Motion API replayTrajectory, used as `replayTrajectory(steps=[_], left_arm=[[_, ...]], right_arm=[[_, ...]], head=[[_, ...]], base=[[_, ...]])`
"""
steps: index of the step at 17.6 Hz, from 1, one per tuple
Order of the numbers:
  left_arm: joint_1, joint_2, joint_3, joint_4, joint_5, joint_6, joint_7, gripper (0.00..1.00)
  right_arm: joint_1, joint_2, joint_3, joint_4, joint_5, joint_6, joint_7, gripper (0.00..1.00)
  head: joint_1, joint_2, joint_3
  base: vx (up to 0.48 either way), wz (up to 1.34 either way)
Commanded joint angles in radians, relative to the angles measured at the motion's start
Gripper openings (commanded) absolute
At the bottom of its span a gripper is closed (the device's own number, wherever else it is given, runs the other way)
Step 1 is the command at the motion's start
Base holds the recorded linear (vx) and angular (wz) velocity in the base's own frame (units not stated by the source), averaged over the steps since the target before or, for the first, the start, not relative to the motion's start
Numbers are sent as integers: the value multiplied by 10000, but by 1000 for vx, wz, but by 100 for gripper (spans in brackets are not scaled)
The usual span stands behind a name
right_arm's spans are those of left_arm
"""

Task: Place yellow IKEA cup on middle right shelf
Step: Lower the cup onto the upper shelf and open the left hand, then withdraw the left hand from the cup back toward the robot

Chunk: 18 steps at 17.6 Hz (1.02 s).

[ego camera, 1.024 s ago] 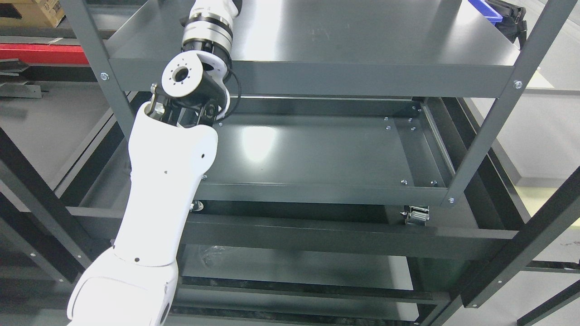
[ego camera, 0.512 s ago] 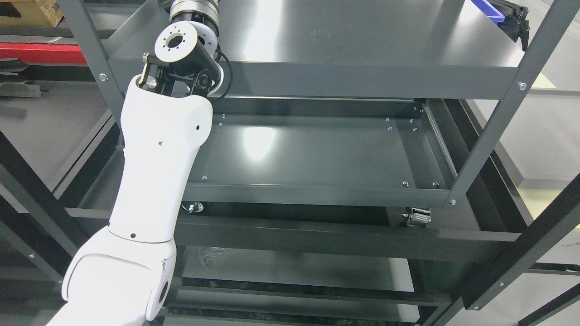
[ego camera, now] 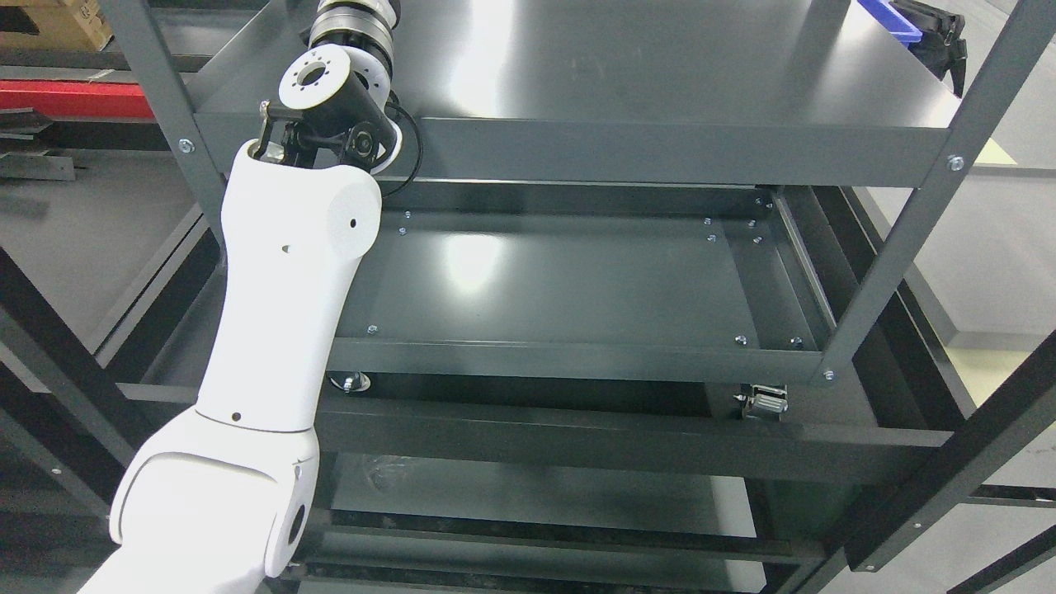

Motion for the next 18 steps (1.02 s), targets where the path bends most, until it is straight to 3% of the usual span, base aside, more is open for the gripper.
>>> replayTrajectory(steps=[1,12,18], left_arm=[[-22,175,224,1085,321,-37,-23,5],[-22,175,-682,1500,275,101,-84,48],[-6,175,-758,1623,260,132,-130,57]], right_arm=[[61,-175,0,0,0,2,-2,99],[61,-175,0,0,0,2,-2,99],[61,-175,0,0,0,2,-18,99]], head=[[0,0,0],[0,0,0],[0,0,0]], base=[[19,0],[6,0],[0,0]])
